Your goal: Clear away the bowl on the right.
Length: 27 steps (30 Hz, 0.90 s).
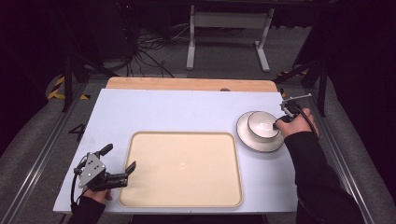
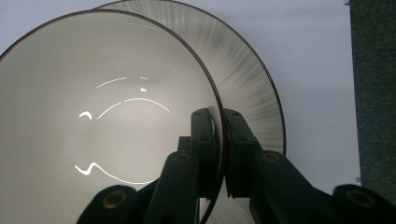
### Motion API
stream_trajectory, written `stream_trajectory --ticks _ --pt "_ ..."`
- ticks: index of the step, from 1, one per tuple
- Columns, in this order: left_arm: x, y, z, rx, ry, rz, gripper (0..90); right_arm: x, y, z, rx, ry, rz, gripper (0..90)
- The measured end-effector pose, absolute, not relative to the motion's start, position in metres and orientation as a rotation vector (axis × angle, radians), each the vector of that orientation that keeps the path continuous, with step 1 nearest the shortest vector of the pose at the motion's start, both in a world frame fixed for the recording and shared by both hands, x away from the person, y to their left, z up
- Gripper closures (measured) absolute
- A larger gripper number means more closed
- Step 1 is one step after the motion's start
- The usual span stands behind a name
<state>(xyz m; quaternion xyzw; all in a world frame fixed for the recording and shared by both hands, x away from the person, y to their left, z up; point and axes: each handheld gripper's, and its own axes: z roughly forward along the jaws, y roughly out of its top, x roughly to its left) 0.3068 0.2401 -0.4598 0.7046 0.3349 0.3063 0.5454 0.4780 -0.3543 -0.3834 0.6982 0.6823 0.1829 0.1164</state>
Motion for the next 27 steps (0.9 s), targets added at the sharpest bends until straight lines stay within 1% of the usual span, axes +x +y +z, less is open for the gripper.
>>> stream_trajectory --ticks 9,18,27 --pt "0.307 0.24 -0.46 1.671 0.796 0.726 0.1 0.48 -0.357 -0.381 2.084 1.996 0.551 84.3" --pt "0.307 0.24 -0.46 1.67 0.799 0.726 0.1 0.48 -0.352 -0.37 2.058 2.02 0.495 84.1" --pt "0.307 0.24 -0.46 1.67 0.799 0.727 0.1 0.475 -0.346 -0.351 2.005 2.06 0.501 83.8"
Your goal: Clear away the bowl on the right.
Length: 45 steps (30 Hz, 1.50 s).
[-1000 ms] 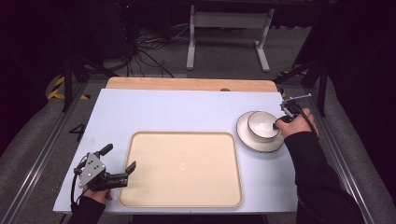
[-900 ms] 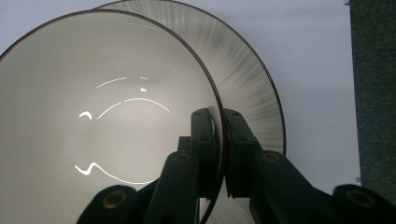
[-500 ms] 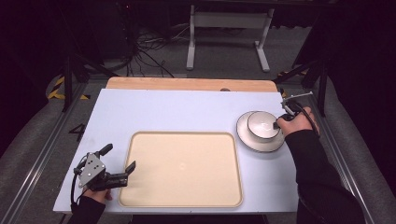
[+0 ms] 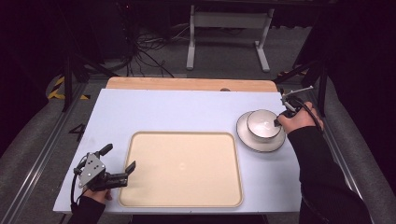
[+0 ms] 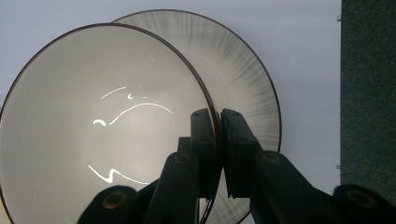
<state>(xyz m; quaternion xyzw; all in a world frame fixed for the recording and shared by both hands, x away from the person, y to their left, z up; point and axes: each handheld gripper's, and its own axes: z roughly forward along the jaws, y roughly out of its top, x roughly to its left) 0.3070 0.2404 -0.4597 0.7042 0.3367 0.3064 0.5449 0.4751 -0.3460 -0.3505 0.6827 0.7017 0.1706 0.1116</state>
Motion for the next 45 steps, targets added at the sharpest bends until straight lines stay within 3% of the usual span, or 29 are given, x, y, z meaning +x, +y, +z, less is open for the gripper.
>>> stream_trajectory --ticks 27,45 --pt "0.307 0.24 -0.46 1.672 0.797 0.728 0.1 0.452 -0.33 -0.307 1.916 2.147 0.536 83.1" --pt "0.307 0.24 -0.46 1.671 0.794 0.73 0.1 0.439 -0.282 -0.295 1.81 2.29 0.62 83.1"
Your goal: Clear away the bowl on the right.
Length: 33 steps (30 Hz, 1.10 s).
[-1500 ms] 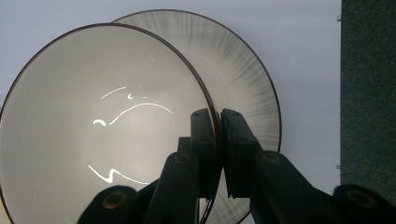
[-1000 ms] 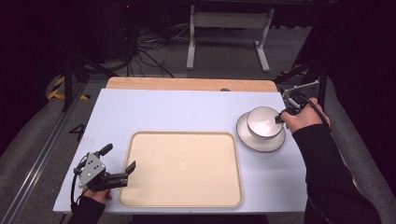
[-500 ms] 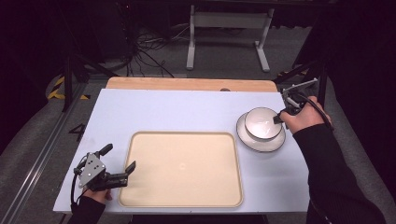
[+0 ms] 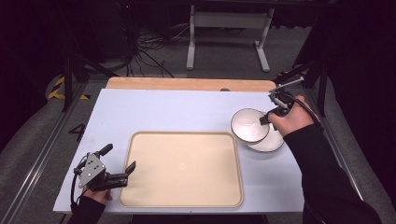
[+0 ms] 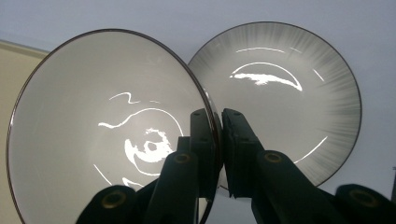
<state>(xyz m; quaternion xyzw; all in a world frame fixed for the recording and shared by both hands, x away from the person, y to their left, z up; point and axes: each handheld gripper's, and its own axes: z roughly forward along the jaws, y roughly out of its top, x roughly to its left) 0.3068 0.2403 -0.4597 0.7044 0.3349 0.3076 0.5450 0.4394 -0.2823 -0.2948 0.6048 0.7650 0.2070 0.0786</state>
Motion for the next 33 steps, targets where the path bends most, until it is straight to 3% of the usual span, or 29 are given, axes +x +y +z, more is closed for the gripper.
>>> stream_trajectory --ticks 33 --pt "0.306 0.24 -0.46 1.667 0.787 0.73 0.1 0.415 -0.182 -0.287 1.56 2.615 0.761 82.7"
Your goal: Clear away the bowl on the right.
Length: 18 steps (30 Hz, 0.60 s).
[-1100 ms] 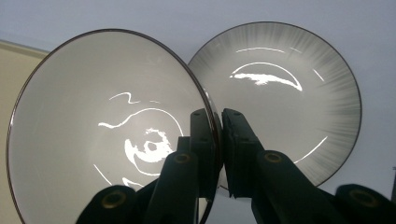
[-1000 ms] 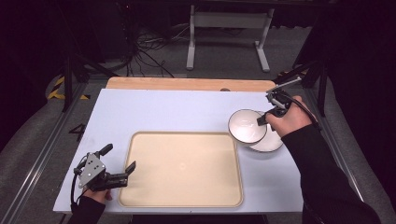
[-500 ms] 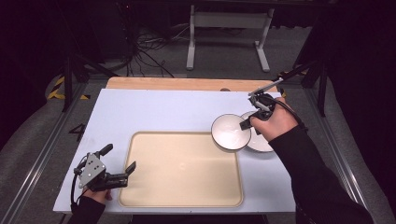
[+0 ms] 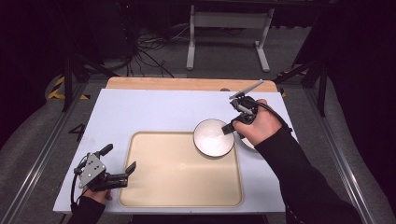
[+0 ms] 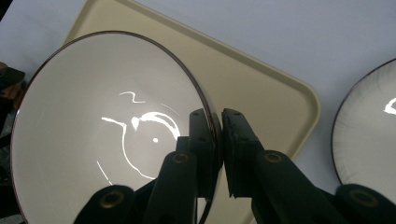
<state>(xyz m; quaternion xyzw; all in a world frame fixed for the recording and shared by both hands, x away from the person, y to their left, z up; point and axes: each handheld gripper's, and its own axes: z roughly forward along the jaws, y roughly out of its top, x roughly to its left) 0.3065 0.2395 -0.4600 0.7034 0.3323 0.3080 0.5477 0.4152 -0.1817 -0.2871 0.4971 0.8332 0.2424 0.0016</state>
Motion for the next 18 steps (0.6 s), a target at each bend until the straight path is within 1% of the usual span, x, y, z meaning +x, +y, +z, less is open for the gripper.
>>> stream_trajectory --ticks 18 --pt "0.306 0.24 -0.46 1.666 0.786 0.727 0.1 0.413 -0.141 -0.295 1.443 2.707 0.81 82.2"
